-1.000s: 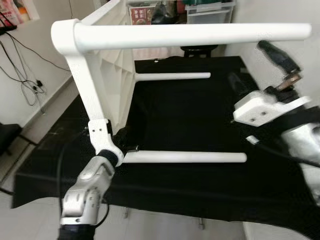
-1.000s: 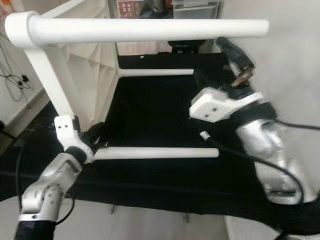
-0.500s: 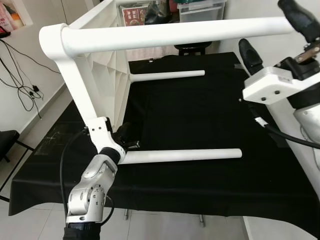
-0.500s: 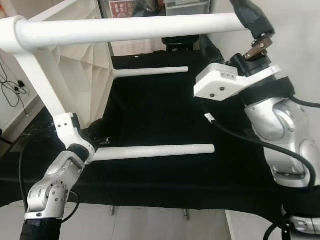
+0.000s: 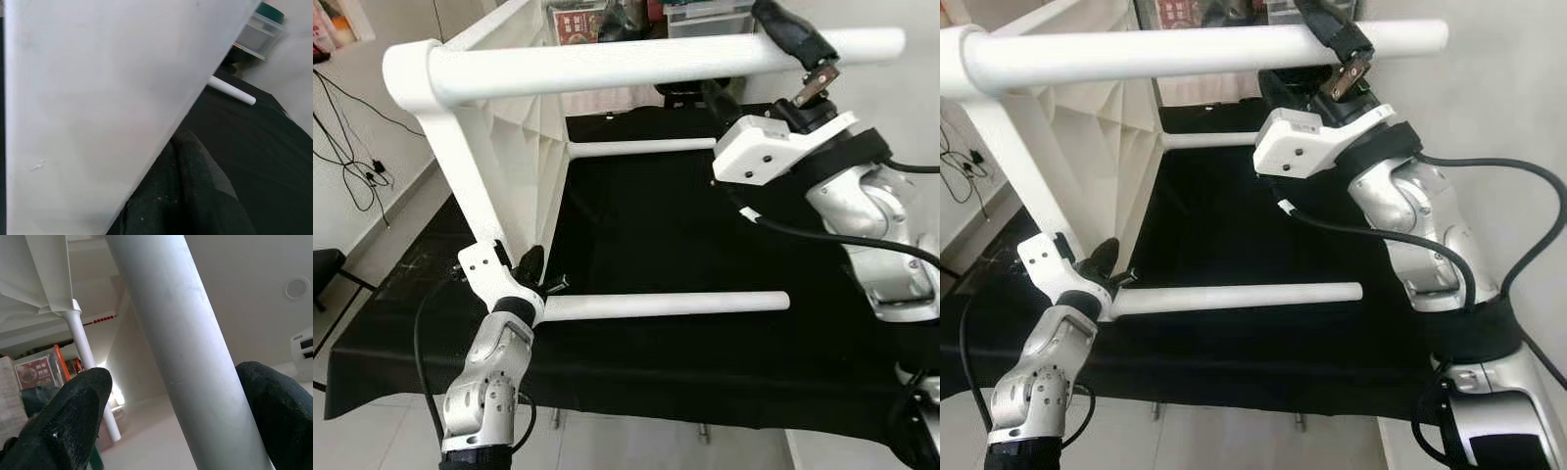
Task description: Building children table
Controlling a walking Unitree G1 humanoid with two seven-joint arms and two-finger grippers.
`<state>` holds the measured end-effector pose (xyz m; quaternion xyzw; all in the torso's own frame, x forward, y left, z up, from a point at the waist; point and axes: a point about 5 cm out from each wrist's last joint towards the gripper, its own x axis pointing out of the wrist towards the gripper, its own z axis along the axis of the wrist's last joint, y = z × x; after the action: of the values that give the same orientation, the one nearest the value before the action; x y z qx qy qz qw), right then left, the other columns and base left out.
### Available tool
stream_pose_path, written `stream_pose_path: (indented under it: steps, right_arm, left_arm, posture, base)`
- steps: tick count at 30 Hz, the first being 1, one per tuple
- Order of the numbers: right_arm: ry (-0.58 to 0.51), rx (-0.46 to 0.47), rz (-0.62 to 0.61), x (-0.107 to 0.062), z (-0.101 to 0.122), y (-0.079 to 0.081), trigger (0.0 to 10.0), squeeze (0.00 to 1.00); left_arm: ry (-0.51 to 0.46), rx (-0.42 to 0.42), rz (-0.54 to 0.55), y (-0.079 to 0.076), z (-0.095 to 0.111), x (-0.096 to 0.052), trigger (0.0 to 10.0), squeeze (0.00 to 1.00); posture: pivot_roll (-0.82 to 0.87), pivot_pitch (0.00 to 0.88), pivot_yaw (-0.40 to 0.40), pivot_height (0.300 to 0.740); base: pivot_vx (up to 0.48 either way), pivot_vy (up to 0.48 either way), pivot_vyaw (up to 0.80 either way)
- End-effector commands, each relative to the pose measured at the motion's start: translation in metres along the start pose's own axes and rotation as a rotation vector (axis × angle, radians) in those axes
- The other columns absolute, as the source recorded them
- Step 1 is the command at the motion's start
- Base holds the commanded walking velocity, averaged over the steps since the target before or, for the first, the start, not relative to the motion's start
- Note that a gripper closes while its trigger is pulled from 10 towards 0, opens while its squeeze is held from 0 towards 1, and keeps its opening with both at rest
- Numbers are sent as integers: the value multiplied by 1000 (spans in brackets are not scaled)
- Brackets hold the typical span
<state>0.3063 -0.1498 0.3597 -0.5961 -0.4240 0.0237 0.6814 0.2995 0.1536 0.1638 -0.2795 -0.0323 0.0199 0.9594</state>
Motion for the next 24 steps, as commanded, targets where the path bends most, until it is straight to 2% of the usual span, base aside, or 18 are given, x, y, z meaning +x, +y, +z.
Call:
stream_pose_path:
  steps: [1, 4, 5, 6, 7, 8, 14, 16, 20, 21, 24]
  right_arm:
    - [-13, 3, -2, 3, 3, 0, 10000, 0]
    - [-14, 8, -7, 7, 3, -2, 9647, 0]
    - [-17, 10, -7, 9, 3, -3, 7686, 0]
    - [-17, 13, -6, 10, 3, -3, 2784, 0]
    - [-17, 13, -6, 10, 3, -3, 2784, 0]
    - [-17, 16, -4, 11, 3, -3, 0, 0]
    - [-8, 21, 1, 11, 1, -3, 0, 0]
    - [-5, 24, -1, 12, 1, -3, 0, 0]
    - [2, 28, -6, 12, -1, -6, 0, 0]
    - [5, 28, -7, 12, -1, -8, 0, 0]
    - [14, 25, -6, 11, -3, -9, 0, 0]
  left_arm:
    - [-24, -20, 50, 9, 1, -6, 10000, 0]
    - [-43, -32, 63, 10, 3, -6, 10000, 0]
    - [-51, -43, 72, 11, 3, -5, 10000, 0]
    - [-54, -56, 84, 14, 3, -4, 10000, 0]
    - [-54, -56, 84, 14, 3, -4, 10000, 0]
    - [-55, -65, 103, 16, 3, -3, 10000, 0]
    - [-59, -82, 147, 19, 1, -4, 10000, 0]
    - [-44, -112, 160, 19, -3, -3, 10000, 0]
    - [2, -118, 184, 23, -14, 3, 10000, 0]
    - [9, -68, 225, 29, -15, 8, 10000, 0]
    - [-4, -29, 291, 41, -12, 15, 10000, 0]
  posture:
    - [-188, 52, 25, 740]
    - [-191, 53, 18, 740]
    - [-195, 54, 17, 740]
    - [-196, 54, 16, 740]
    - [-196, 54, 16, 740]
    - [-199, 53, 18, 740]
    - [-201, 57, 18, 740]
    - [-202, 58, 17, 740]
    - [-210, 65, 16, 740]
    - [-212, 69, 18, 740]
    - [-216, 76, 21, 740]
  base:
    - [0, 0, 0]
    - [0, 0, 0]
    - [0, 0, 0]
    - [0, 0, 0]
    - [0, 0, 0]
    - [0, 0, 0]
    - [0, 0, 0]
    - [0, 0, 0]
    - [0, 0, 0]
    - [0, 0, 0]
    - [0, 0, 0]
